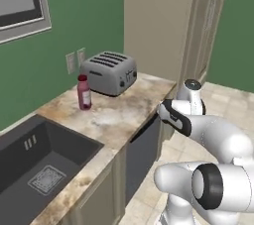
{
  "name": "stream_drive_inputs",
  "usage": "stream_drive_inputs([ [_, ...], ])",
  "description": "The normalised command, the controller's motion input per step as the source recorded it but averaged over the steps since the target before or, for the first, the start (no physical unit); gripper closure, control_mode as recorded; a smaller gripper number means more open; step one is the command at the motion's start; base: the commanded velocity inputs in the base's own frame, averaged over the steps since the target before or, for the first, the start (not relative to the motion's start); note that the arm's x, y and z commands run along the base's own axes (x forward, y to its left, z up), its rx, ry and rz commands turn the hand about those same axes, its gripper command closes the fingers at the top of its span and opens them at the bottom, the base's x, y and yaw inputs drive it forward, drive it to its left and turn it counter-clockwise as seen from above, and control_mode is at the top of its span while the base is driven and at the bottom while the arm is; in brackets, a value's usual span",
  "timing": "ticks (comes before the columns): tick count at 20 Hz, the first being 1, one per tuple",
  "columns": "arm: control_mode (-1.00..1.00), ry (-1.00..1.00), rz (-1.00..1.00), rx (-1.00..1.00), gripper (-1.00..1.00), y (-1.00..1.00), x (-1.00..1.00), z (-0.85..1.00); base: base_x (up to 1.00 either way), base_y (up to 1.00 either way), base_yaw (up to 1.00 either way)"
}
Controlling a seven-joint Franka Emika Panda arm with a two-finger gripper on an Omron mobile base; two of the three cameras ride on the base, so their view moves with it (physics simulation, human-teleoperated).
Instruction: Turn on the sink faucet. Then move the carrot from the counter to the sink. Turn off the sink. Move the vegetable from the sink to the pot next to the stove. Finally move the pot to the rear right burner.
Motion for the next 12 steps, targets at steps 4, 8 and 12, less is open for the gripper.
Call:
stream_drive_inputs([
  [4, 1.0, 0.0, 0.0, 0.0, 1.0, 0.0, 0.0, 0.0, -0.03, -0.31, -0.46],
  [8, 1.0, 0.0, 0.0, 0.0, 1.0, 0.0, 0.0, 0.0, 0.0, -0.29, -0.46],
  [12, 1.0, 0.0, 0.0, 0.0, 1.0, 0.0, 0.0, 0.0, 0.01, -0.19, -0.45],
])
